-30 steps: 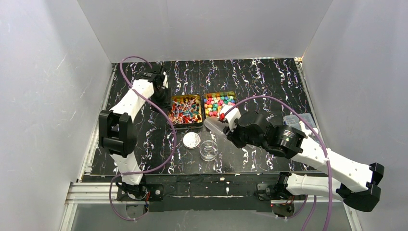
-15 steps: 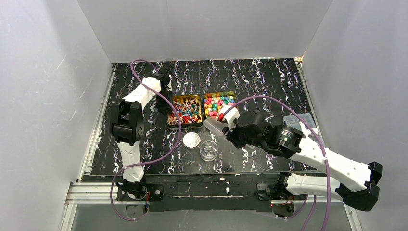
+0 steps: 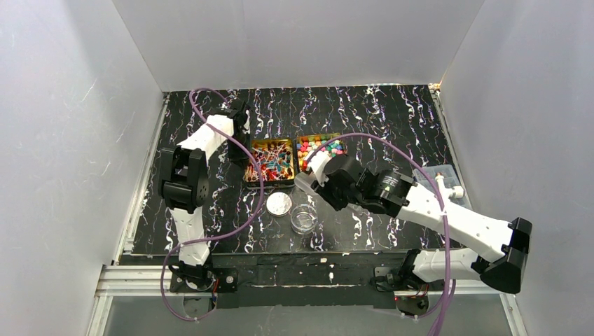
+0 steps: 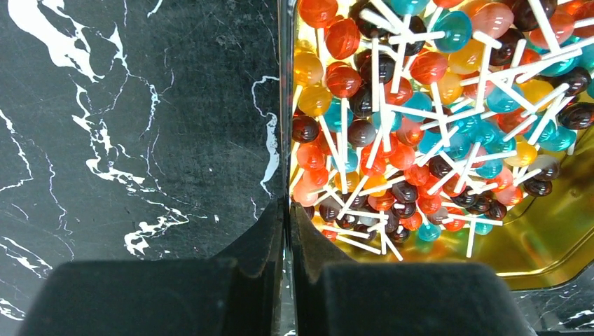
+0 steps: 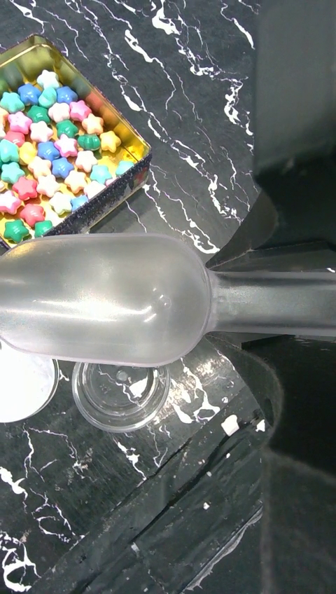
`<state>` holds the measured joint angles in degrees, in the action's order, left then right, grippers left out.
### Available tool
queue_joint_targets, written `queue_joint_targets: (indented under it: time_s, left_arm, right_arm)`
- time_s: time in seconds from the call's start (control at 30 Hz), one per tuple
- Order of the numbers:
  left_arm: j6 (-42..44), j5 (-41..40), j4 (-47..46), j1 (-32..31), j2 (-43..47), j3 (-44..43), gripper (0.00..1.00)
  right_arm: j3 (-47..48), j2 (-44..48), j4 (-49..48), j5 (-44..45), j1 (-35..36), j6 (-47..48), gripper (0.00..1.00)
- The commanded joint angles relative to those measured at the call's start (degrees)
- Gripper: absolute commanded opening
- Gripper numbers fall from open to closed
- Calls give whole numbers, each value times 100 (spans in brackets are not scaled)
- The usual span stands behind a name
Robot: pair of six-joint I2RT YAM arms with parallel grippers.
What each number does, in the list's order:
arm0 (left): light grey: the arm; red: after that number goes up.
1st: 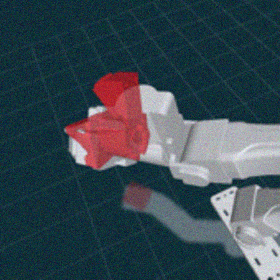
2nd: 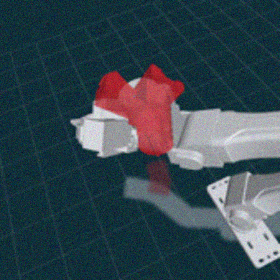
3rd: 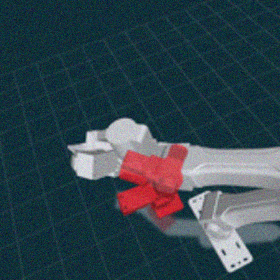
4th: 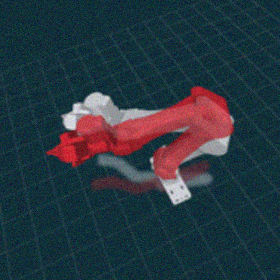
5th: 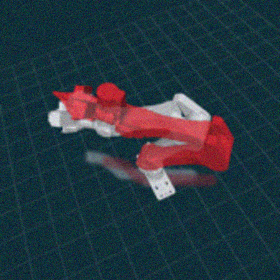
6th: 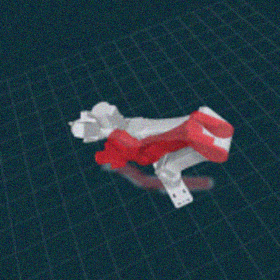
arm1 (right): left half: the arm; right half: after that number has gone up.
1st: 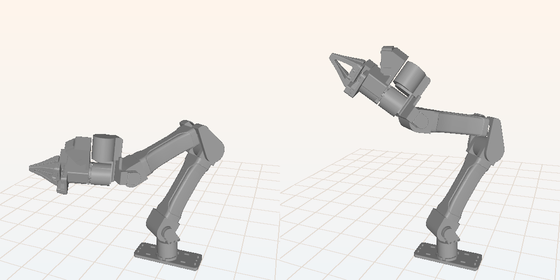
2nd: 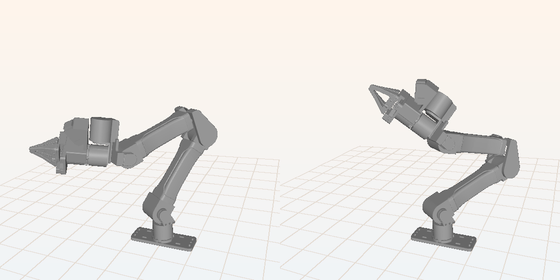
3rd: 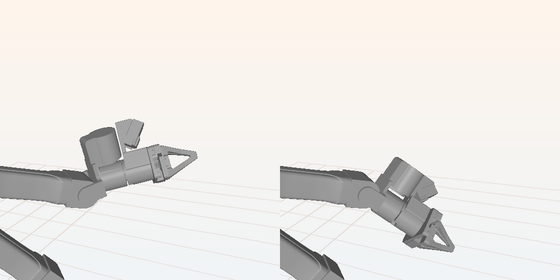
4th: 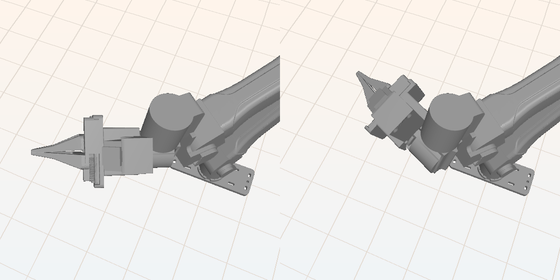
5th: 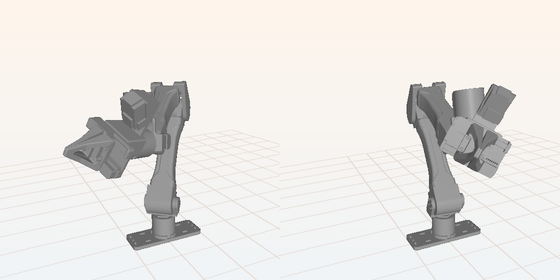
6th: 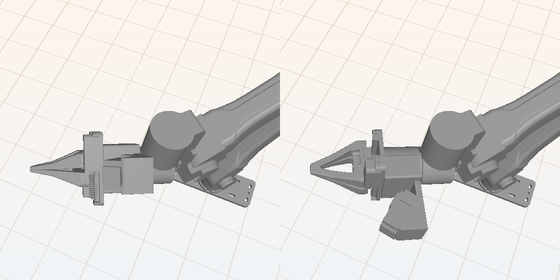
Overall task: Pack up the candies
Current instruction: Move the storage box to the center of the board.
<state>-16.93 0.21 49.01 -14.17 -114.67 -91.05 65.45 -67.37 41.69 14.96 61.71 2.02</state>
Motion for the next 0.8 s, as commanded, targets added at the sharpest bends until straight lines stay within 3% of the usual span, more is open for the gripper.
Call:
queue_joint_targets:
  time_s: [0.0,0.77]
  left_arm:
    - [-108,243,124,-278,368,335,0]
    - [-1616,604,-542,-1237,605,1149,0]
  right_arm:
    - [464,-138,30,-23,-103,188,1]
    - [1221,-1164,912,-647,-751,1159,1]
